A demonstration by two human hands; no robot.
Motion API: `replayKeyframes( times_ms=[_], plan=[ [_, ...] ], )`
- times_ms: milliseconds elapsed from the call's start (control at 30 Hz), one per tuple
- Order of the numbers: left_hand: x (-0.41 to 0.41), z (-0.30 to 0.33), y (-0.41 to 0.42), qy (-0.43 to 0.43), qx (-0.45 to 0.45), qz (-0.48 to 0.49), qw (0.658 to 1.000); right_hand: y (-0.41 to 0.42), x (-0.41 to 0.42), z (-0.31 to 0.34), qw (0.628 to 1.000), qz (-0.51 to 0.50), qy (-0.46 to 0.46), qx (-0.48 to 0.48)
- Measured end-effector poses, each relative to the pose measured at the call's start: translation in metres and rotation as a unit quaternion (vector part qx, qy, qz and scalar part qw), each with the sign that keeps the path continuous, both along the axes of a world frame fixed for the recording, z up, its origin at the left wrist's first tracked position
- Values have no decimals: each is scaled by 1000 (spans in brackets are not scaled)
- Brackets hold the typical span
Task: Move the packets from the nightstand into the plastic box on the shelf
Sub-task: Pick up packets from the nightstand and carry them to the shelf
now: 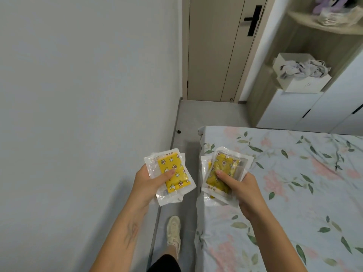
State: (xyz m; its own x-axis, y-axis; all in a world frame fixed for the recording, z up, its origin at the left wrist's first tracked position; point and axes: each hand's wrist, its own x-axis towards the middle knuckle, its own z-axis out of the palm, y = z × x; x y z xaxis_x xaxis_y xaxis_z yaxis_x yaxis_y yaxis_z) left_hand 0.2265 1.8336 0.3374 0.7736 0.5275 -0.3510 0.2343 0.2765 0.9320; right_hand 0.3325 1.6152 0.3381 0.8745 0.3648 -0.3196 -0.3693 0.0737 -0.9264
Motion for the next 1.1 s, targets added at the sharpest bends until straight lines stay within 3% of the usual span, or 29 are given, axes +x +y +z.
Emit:
replayKeyframes(
  times_ms=[333, 733, 1100],
  plan=[
    [195, -1, 93, -14, -3, -48, 999, 96, 164, -1, 999, -45, 8, 7],
    [388, -7, 149, -1, 36, -108, 994, 144, 335, -2, 997, -78, -3, 7],
    [633, -19, 187, 21, 30, -167, 985, 183, 574, -20, 990, -137, 13, 0]
  ],
)
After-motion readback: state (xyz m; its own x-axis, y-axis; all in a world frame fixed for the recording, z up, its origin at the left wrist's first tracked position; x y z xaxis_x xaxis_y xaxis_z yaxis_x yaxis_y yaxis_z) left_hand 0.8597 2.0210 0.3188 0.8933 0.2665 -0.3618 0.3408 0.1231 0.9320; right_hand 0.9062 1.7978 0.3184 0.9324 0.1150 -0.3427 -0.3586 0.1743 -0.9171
